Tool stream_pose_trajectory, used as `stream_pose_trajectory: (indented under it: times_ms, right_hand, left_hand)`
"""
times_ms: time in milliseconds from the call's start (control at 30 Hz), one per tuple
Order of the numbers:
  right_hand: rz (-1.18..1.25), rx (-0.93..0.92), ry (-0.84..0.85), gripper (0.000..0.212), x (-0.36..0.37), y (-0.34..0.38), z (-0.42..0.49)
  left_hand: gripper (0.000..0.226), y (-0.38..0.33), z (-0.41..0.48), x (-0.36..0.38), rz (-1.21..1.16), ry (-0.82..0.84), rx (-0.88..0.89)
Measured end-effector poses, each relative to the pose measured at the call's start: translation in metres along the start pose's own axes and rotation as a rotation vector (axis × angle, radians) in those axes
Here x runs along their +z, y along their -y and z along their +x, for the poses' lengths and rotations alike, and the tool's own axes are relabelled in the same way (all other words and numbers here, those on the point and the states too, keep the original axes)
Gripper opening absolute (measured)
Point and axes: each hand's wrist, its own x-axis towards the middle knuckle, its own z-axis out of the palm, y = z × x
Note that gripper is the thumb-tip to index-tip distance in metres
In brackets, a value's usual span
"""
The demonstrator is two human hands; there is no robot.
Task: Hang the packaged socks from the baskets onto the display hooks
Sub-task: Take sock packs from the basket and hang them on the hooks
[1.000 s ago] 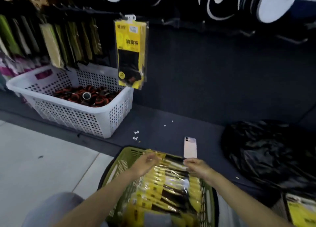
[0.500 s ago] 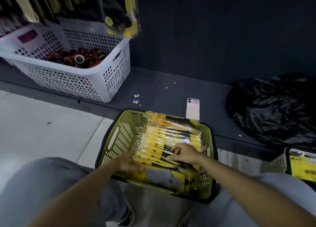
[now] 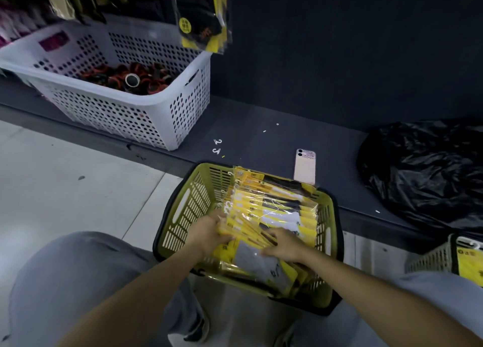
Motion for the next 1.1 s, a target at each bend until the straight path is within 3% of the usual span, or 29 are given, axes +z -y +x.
stream_pose_trajectory:
  times_ms: [100,167,233,300,333,367,433,533,700,767,933,1100]
  right_hand:
    - [0.239,-0.085,-0.136,0.049,-0.031,0.012,-0.006]
    - [0.433,-0.164,-0.246,0.033,-0.053,0.027,-0.016]
    - [0.596,-0.217,-0.305,0.025,-0.072,0.042,-0.026]
    - [0.716,-0.282,-0.305,0.025,-0.086,0.053,-0.032]
    - [0.741,-0.323,-0.303,0.029,-0.092,0.058,-0.035]
    - [0.753,-0.365,-0.305,0.034,-0.099,0.062,-0.038]
    - [0.765,-0.442,-0.32,0.046,-0.11,0.068,-0.044]
    - [0.757,-0.465,-0.338,0.058,-0.116,0.069,-0.047]
    - [0.592,-0.338,-0.35,0.065,-0.101,0.052,-0.037]
    - [0.57,-0.304,-0.351,0.06,-0.097,0.048,-0.036]
    - [0.566,-0.371,-0.428,0.046,-0.101,0.053,-0.036]
    - [0.724,-0.493,-0.608,0.043,-0.124,0.082,-0.047]
  left_hand:
    - [0.09,-0.03,0.012,-0.02,-0.248,-0.375,0.076]
    - [0.112,-0.054,0.018,-0.038,-0.558,-0.471,-0.015]
    - [0.113,-0.077,0.019,-0.052,-0.921,-0.261,-0.147]
    - [0.077,-0.095,0.018,-0.061,-1.164,0.036,-0.086]
    - [0.054,-0.102,0.018,-0.064,-1.207,0.097,-0.013]
    - [0.038,-0.108,0.018,-0.068,-1.21,0.086,0.061]
    - [0.029,-0.115,0.02,-0.072,-1.154,-0.022,0.18]
    - [0.045,-0.117,0.023,-0.065,-1.01,-0.066,0.302]
    - [0.073,-0.099,0.022,-0.029,-0.783,0.112,0.301]
    - [0.077,-0.091,0.024,-0.024,-0.782,0.15,0.289]
    - [0.056,-0.089,0.029,-0.042,-0.815,0.095,0.212]
    - [0.043,-0.113,0.04,-0.09,-0.866,0.127,0.328]
